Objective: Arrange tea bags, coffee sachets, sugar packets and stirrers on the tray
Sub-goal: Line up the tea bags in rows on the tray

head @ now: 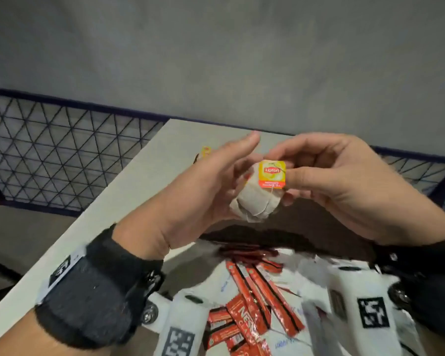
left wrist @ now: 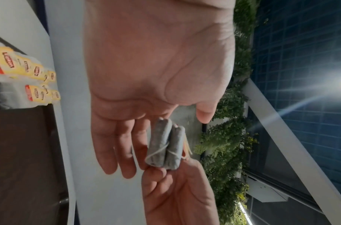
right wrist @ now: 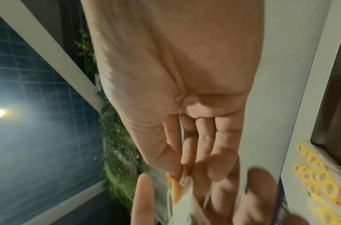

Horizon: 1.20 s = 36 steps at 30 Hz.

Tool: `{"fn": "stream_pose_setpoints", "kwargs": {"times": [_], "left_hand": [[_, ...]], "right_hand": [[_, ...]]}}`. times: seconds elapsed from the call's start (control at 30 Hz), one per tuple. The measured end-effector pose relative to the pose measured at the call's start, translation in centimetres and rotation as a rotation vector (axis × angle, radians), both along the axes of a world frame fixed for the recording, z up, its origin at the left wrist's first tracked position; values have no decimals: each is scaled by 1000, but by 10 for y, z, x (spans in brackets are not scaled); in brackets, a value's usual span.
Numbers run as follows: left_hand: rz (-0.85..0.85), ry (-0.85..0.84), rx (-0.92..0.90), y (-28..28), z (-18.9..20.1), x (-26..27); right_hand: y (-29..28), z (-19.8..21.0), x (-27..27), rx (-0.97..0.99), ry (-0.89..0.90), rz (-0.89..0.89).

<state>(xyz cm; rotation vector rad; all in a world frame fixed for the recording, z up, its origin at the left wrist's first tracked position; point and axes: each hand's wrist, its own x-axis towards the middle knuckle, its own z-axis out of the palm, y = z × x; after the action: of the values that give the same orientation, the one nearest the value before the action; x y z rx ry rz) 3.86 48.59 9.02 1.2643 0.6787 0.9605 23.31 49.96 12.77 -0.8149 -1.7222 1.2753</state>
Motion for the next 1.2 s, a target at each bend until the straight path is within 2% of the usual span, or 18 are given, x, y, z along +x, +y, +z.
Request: {"fn": "stream_pose_setpoints", "kwargs": {"times": [0.27, 0.47, 0.6, 0.67, 0.8, 0.9, 1.2], "left_hand": [[283, 24, 17, 13, -19, 10], [388, -16, 44, 13, -26, 22], [415, -17, 52, 11, -28, 26], [433, -17, 58, 11, -29, 27], [456, -46, 89, 11, -29, 29], [443, -39, 98, 10, -29, 28], [410, -87, 97, 11, -34, 28]], "right_hand": [[42, -2, 15, -23, -55, -44], [51, -5, 27, -18, -101, -45], [55, -4, 36, -110, 0, -145], [52, -3, 34, -143, 38, -115], [46, -11, 23, 16, -89, -110], [46, -15, 22, 86, -74, -116], [44, -16, 19, 80, -13, -114]]}}
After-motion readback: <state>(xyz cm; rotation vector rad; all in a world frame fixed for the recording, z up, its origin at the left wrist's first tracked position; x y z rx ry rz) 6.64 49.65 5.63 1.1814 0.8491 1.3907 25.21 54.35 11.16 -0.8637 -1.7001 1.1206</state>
